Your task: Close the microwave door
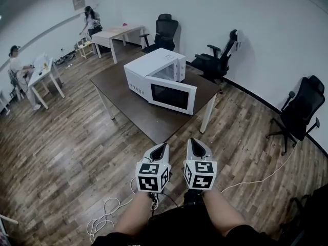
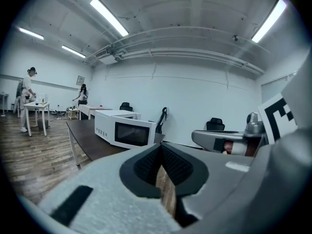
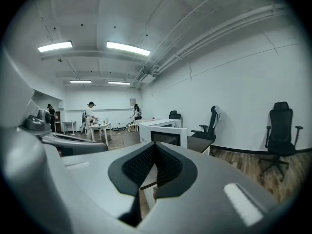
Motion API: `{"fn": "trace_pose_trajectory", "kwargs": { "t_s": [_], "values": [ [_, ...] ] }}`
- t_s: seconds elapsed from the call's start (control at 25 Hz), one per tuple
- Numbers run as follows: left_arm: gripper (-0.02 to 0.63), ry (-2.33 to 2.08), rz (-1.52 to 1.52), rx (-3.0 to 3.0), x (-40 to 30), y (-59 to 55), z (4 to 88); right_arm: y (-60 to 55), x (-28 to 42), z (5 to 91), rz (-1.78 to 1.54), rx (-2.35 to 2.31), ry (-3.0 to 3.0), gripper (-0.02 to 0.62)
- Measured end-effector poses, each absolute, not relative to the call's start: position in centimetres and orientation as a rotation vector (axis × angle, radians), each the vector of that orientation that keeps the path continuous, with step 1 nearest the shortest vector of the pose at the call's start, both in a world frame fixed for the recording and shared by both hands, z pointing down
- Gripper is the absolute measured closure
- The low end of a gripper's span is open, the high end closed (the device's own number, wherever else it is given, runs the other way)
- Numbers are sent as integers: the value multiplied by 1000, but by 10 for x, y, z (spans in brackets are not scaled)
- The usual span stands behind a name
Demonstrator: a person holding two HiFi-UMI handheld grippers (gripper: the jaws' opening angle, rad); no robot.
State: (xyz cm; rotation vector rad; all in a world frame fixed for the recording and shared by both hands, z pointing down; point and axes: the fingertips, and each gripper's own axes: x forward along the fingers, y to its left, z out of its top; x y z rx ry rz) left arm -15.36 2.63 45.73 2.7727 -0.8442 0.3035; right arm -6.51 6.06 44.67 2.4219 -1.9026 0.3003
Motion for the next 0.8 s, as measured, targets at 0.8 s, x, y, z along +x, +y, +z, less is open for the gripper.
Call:
{"fn": "trace_pose_trajectory", "kwargs": {
  "t_s": [0.8],
  "values": [
    [597, -887, 389, 2722, -35, -112, 476, -82, 70, 469, 373, 2427, -1855, 586]
  ]
}}
